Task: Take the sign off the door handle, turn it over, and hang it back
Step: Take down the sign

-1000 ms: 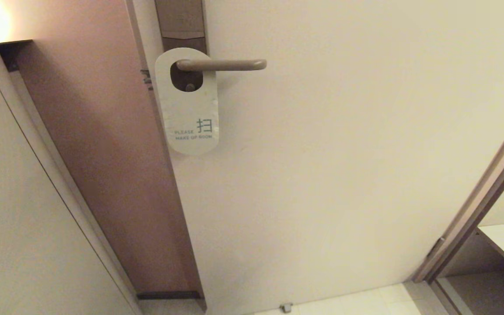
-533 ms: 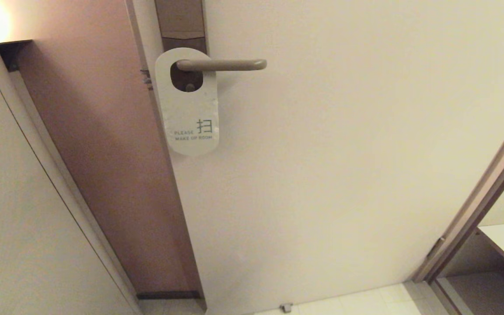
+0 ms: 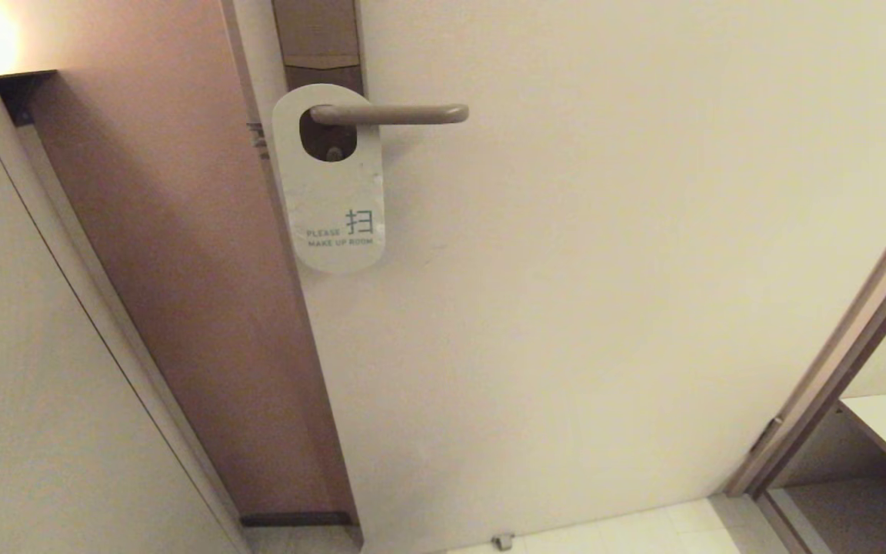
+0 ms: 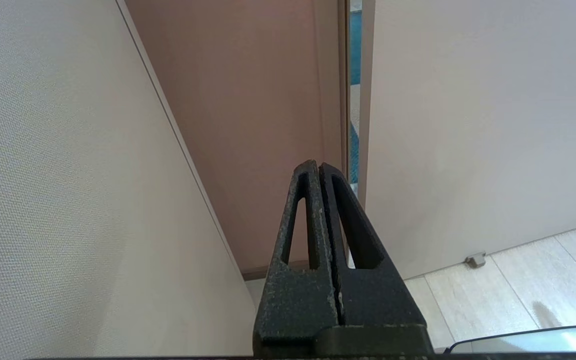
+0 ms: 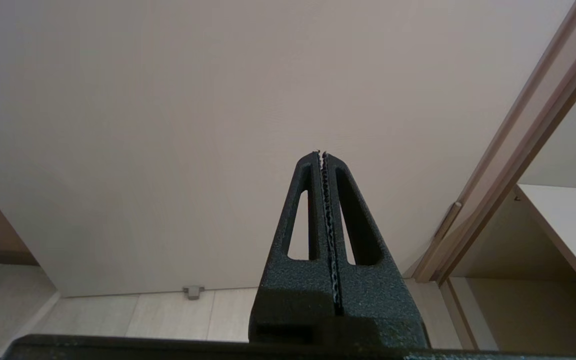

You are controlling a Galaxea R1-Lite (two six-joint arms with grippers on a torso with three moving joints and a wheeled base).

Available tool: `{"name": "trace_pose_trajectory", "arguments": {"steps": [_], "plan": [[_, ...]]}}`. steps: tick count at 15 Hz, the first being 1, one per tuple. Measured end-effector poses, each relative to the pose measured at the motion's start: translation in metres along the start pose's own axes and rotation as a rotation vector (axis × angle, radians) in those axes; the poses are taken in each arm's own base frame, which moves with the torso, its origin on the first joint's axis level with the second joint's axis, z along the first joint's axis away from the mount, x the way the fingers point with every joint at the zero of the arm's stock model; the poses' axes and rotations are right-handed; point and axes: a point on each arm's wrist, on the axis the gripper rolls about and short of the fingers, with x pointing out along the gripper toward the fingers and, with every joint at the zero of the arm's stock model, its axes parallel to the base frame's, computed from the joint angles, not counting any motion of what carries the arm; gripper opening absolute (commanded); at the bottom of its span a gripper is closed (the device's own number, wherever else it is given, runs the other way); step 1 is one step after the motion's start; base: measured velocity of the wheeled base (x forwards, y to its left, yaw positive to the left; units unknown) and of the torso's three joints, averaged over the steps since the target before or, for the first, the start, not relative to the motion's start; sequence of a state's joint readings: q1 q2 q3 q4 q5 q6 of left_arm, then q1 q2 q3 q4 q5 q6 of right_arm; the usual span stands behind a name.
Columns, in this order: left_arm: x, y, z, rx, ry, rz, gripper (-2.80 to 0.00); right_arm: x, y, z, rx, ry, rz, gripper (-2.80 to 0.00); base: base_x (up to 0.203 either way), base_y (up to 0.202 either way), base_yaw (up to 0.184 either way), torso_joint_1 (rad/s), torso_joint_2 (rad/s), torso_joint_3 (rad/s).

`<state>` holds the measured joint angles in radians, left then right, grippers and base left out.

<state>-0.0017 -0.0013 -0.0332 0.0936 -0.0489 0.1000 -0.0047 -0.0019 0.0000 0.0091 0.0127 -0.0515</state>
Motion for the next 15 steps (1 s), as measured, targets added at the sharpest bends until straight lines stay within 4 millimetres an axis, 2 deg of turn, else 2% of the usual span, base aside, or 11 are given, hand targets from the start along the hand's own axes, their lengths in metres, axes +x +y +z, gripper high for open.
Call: {"name": "trace_pose_trajectory", "arguments": {"steps": [6, 10, 15], "plan": [[0.0000, -0.0001, 0.0002, 0.061, -0.003, -0.006, -2.80, 0.0000, 0.0000, 0.0000, 0.000, 0.000, -0.001, -2.80, 0.000, 0.000, 0.000, 0.000, 0.00, 0.000], [0.0019, 0.0005, 0.0033, 0.017, -0.071, 0.011, -2.80, 0.0000, 0.0000, 0.0000, 0.000, 0.000, -0.001, -2.80, 0.000, 0.000, 0.000, 0.000, 0.00, 0.000], [0.0026, 0.0003, 0.0010, 0.016, -0.062, 0.011, -2.80, 0.0000, 0.0000, 0.0000, 0.000, 0.000, 0.000, -2.80, 0.000, 0.000, 0.000, 0.000, 0.00, 0.000]]}}
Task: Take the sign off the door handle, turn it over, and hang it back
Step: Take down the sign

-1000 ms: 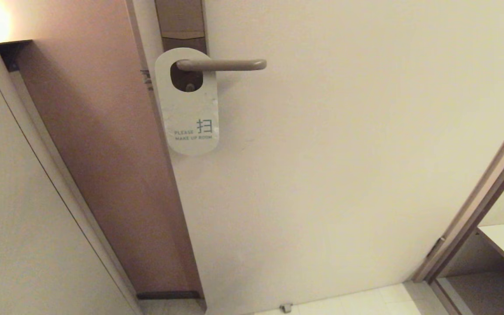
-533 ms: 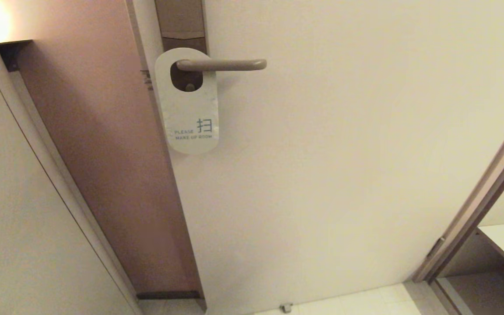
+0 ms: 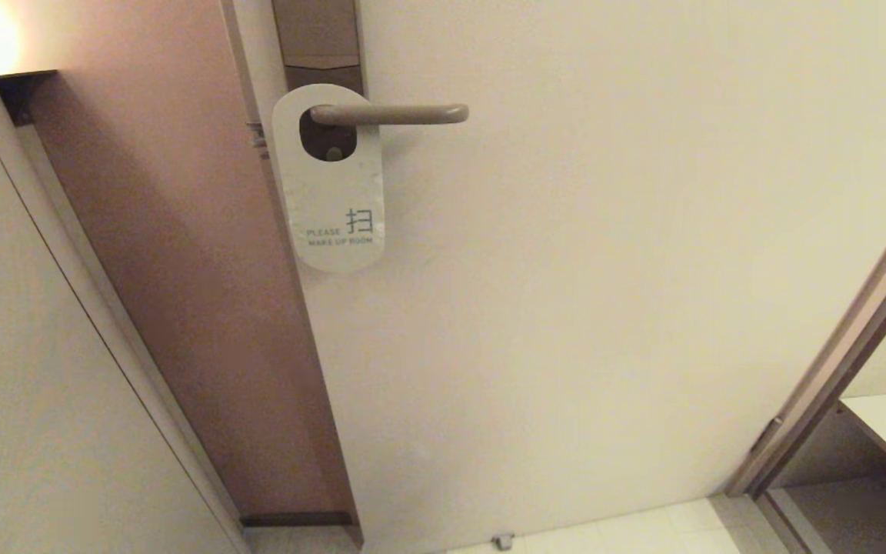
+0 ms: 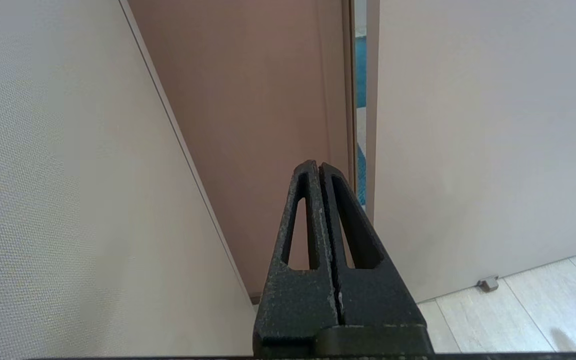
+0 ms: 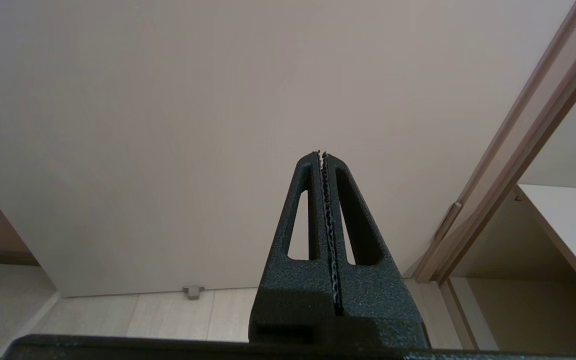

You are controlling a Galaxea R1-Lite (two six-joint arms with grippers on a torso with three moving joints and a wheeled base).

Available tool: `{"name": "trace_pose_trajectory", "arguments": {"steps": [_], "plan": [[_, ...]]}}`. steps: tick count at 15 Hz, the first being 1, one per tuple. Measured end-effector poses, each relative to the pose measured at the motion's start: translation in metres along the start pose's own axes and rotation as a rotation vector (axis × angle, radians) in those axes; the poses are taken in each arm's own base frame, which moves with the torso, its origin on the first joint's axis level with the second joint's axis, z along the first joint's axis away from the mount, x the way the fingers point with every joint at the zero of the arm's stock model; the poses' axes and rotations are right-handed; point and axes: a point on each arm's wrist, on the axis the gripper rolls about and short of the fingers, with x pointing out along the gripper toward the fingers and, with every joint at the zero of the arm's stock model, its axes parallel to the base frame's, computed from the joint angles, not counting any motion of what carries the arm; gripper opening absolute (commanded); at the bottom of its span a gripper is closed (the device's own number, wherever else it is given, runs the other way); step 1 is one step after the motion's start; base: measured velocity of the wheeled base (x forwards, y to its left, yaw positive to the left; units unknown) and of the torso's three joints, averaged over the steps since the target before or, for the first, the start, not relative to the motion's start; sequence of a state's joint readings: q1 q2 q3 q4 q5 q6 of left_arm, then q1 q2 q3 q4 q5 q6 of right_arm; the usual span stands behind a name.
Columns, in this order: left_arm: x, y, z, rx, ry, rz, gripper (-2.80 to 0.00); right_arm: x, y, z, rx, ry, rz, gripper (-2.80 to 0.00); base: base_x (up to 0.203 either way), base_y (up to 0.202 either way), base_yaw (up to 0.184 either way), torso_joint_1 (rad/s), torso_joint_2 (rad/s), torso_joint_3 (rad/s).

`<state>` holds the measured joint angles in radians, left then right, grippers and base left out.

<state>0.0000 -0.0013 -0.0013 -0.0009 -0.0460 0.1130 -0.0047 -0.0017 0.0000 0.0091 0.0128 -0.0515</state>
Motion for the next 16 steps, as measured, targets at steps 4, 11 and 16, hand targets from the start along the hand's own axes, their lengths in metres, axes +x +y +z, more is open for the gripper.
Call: {"name": "trace_pose_trajectory", "arguments": {"steps": [4, 11, 16], "plan": [[-0.003, 0.000, 0.009, 0.030, -0.029, -0.020, -2.80, 0.000, 0.000, 0.000, 0.000, 0.000, -0.001, -2.80, 0.000, 0.000, 0.000, 0.000, 0.00, 0.000], [-0.017, 0.005, 0.074, 0.060, -0.095, -0.094, -2.80, 0.000, 0.000, 0.000, 0.000, 0.000, 0.000, -2.80, 0.000, 0.000, 0.000, 0.000, 0.00, 0.000], [0.006, 0.013, 0.129, 0.042, -0.044, -0.109, -2.80, 0.000, 0.000, 0.000, 0.000, 0.000, 0.000, -2.80, 0.000, 0.000, 0.000, 0.000, 0.00, 0.000]]}}
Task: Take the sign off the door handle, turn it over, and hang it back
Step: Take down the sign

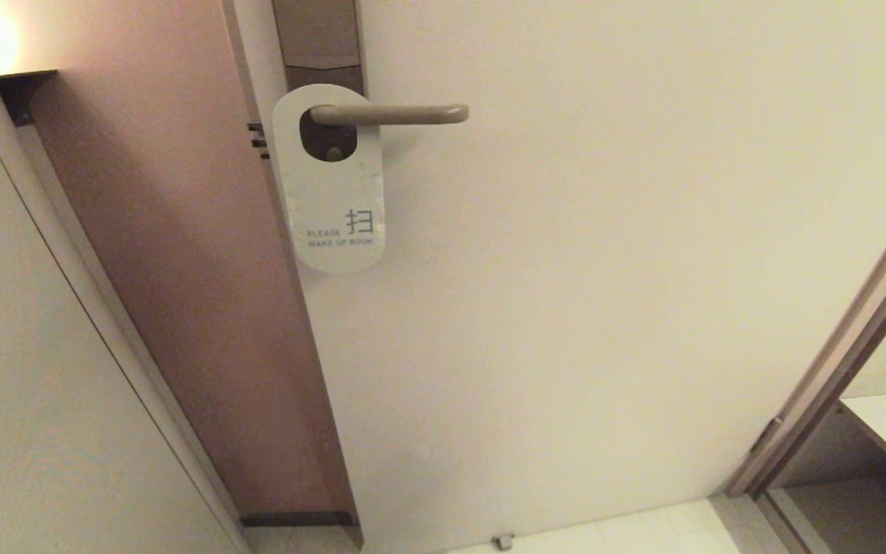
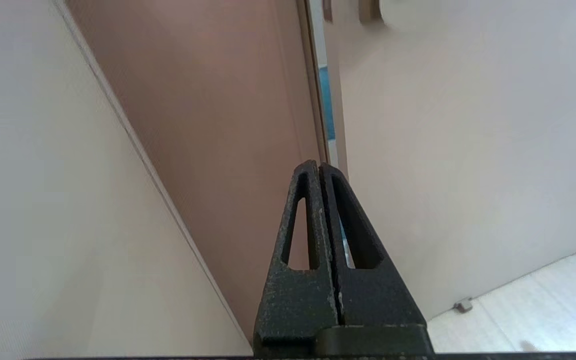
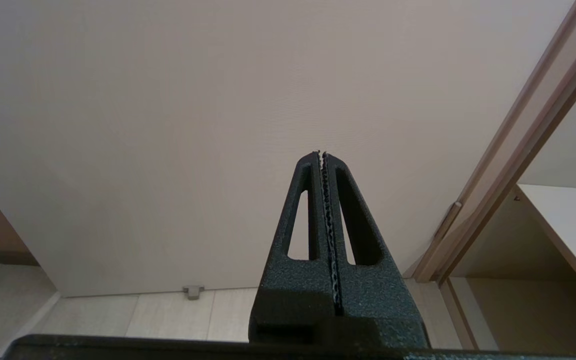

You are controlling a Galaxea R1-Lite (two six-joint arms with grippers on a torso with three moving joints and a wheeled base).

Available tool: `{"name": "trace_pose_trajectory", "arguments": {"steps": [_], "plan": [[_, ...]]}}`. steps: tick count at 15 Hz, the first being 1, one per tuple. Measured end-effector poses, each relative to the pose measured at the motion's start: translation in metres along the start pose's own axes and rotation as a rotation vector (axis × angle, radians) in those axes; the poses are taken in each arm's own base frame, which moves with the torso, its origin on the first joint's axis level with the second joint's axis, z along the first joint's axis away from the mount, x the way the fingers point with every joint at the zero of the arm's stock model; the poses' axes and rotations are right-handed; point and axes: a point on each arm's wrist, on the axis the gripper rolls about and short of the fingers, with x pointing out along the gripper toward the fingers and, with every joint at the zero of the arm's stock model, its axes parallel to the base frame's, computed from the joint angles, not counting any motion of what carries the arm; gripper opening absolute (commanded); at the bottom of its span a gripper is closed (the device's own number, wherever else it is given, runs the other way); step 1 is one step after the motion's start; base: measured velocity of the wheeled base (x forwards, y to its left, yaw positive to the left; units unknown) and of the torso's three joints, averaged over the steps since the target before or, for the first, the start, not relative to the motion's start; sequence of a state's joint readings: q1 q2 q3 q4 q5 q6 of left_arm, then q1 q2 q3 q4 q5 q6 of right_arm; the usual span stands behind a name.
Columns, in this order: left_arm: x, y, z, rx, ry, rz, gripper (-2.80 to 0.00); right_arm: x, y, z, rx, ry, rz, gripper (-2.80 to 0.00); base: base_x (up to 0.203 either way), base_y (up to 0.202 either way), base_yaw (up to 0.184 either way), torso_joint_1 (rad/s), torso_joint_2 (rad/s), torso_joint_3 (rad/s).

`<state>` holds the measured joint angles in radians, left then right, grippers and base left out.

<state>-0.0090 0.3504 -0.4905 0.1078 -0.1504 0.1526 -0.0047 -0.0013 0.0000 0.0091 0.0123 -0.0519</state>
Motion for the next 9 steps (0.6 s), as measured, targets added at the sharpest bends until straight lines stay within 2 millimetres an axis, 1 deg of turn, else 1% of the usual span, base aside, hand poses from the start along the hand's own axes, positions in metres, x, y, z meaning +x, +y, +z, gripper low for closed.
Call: {"name": "trace_pose_trajectory", "arguments": {"steps": [2, 5, 7, 9], "plan": [[0.020, 0.006, 0.020, -0.009, 0.018, -0.008, -2.80, 0.000, 0.000, 0.000, 0.000, 0.000, -0.001, -2.80, 0.000, 0.000, 0.000, 0.000, 0.00, 0.000], [0.056, 0.014, 0.043, -0.014, 0.017, -0.054, -2.80, 0.000, 0.000, 0.000, 0.000, 0.000, 0.000, -2.80, 0.000, 0.000, 0.000, 0.000, 0.00, 0.000], [0.079, 0.018, 0.051, -0.017, 0.014, -0.100, -2.80, 0.000, 0.000, 0.000, 0.001, 0.000, 0.000, -2.80, 0.000, 0.000, 0.000, 0.000, 0.00, 0.000], [0.101, 0.020, 0.054, -0.021, 0.017, -0.141, -2.80, 0.000, 0.000, 0.000, 0.000, 0.000, -0.001, -2.80, 0.000, 0.000, 0.000, 0.000, 0.00, 0.000]]}}
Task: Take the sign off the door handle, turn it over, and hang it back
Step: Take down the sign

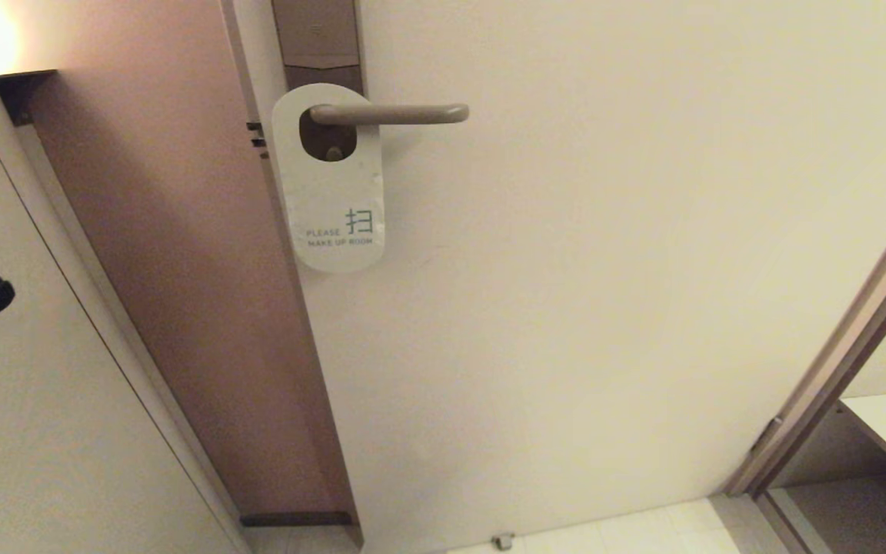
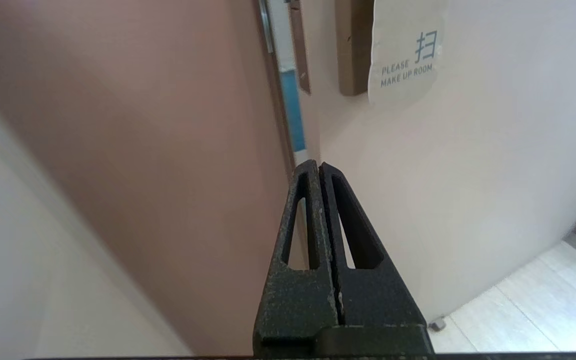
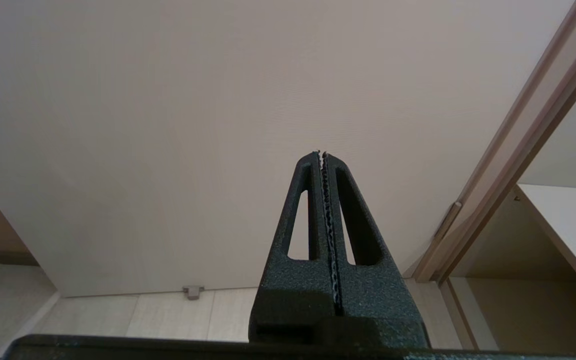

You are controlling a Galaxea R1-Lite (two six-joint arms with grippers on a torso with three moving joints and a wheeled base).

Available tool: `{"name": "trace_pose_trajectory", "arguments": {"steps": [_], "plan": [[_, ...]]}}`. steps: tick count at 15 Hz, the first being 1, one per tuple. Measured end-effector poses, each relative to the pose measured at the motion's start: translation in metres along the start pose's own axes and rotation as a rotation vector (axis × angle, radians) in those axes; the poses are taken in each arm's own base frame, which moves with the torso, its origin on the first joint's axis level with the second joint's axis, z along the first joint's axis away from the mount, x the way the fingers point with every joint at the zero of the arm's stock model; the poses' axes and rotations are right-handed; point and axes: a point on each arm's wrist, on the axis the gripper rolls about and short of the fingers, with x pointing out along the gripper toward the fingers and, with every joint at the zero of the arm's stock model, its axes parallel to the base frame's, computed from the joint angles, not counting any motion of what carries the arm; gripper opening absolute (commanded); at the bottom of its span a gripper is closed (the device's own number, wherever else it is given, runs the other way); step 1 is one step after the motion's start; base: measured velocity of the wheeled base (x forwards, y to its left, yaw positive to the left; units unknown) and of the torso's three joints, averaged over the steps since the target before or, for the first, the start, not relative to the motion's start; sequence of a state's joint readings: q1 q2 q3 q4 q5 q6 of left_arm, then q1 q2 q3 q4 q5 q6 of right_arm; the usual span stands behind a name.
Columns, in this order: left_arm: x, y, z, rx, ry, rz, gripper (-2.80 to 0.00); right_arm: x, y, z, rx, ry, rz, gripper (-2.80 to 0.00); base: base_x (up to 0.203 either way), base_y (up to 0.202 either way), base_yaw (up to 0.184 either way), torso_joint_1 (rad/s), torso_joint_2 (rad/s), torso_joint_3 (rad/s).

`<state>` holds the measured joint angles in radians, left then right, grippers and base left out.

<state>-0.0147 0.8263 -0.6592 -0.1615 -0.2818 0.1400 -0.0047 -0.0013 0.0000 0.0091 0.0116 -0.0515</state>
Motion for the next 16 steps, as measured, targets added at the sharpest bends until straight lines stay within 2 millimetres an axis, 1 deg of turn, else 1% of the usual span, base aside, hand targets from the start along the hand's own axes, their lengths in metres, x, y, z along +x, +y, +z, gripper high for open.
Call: {"name": "trace_pose_trajectory", "arguments": {"steps": [4, 7, 11, 15, 16], "plan": [[0.038, 0.008, -0.001, -0.030, 0.009, -0.124, -2.80, 0.000, 0.000, 0.000, 0.000, 0.000, 0.000, -2.80, 0.000, 0.000, 0.000, 0.000, 0.00, 0.000], [0.061, 0.014, -0.005, -0.058, 0.052, -0.163, -2.80, 0.000, 0.000, 0.000, 0.000, 0.000, 0.000, -2.80, 0.000, 0.000, 0.000, 0.000, 0.00, 0.000], [0.092, 0.021, -0.007, -0.087, 0.038, -0.208, -2.80, 0.000, 0.000, 0.000, 0.000, 0.000, 0.001, -2.80, 0.000, 0.000, 0.000, 0.000, 0.00, 0.000], [0.118, 0.022, -0.011, -0.099, 0.050, -0.288, -2.80, 0.000, 0.000, 0.000, 0.000, 0.000, 0.001, -2.80, 0.000, 0.000, 0.000, 0.000, 0.00, 0.000], [0.122, 0.022, -0.013, -0.102, 0.058, -0.293, -2.31, 0.000, 0.000, 0.000, 0.000, 0.000, 0.001, -2.80, 0.000, 0.000, 0.000, 0.000, 0.00, 0.000]]}}
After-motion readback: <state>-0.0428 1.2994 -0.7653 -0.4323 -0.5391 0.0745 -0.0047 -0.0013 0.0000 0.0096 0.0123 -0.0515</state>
